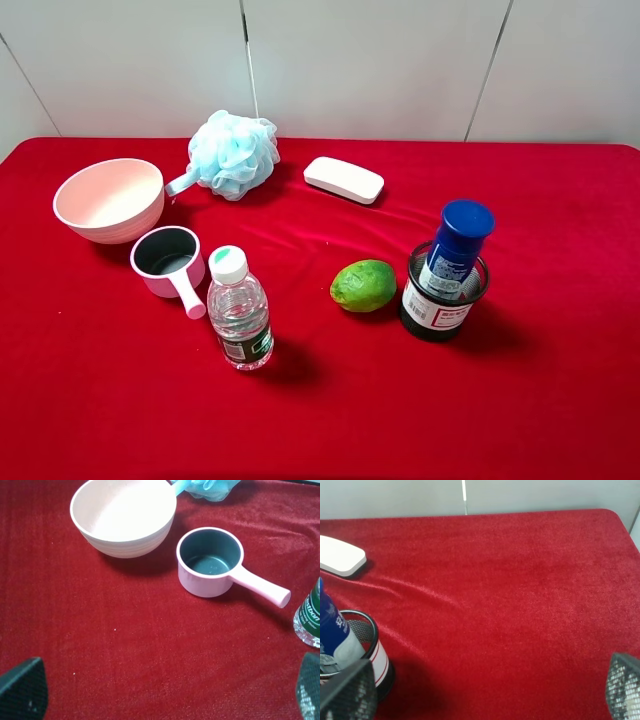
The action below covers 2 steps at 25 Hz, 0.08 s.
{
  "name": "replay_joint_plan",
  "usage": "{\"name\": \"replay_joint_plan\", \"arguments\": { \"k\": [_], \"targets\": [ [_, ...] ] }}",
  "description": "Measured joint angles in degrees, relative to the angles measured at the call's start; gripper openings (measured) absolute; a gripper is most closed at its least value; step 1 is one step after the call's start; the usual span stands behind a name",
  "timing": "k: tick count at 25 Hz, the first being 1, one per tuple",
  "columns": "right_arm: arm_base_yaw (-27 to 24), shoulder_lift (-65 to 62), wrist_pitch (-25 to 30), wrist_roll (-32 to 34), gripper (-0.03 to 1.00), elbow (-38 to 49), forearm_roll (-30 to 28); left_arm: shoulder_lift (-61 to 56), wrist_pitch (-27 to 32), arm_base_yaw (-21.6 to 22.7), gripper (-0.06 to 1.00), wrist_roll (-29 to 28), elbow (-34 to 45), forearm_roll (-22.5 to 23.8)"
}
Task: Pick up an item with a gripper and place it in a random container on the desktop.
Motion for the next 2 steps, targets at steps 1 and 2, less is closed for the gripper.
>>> {"name": "replay_joint_plan", "arguments": {
  "k": [1, 2],
  "targets": [
    [0.0, 0.0, 0.0, 0.0, 0.69, 0.0, 0.0, 0.0, 0.0, 0.0, 0.99, 0.0, 0.0, 0.0],
    [0.0, 0.0, 0.0, 0.0, 0.69, 0.0, 0.0, 0.0, 0.0, 0.0, 0.99, 0.0, 0.0, 0.0]
  ]
}}
